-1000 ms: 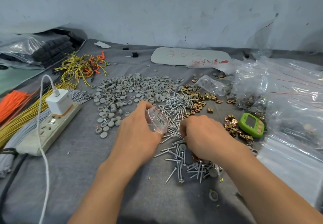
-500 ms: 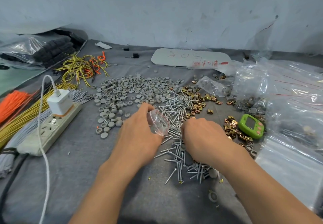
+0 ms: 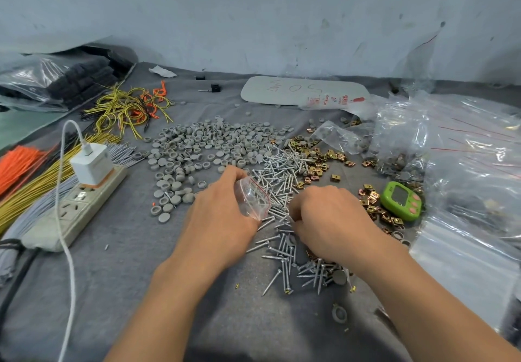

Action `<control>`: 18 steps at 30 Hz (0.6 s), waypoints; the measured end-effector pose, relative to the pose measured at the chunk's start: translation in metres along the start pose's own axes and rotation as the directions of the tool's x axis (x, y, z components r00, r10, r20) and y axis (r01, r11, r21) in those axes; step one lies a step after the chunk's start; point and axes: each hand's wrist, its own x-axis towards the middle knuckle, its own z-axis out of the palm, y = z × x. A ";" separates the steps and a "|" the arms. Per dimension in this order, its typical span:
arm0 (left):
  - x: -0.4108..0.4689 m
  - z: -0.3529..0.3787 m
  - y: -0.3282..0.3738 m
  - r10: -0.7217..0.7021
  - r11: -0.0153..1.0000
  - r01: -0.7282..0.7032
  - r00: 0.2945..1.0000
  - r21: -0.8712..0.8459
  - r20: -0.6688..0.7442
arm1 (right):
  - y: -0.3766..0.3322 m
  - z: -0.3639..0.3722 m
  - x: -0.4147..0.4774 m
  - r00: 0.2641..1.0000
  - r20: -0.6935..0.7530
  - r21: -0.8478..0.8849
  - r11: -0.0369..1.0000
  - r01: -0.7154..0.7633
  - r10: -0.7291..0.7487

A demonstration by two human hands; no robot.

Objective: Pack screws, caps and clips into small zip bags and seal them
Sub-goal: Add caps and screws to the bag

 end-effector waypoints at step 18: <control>-0.004 0.003 0.007 0.079 0.995 -0.080 0.997 -0.058 -0.021 | -0.030 0.003 0.016 0.999 -0.030 0.761 0.647 0.041 -0.027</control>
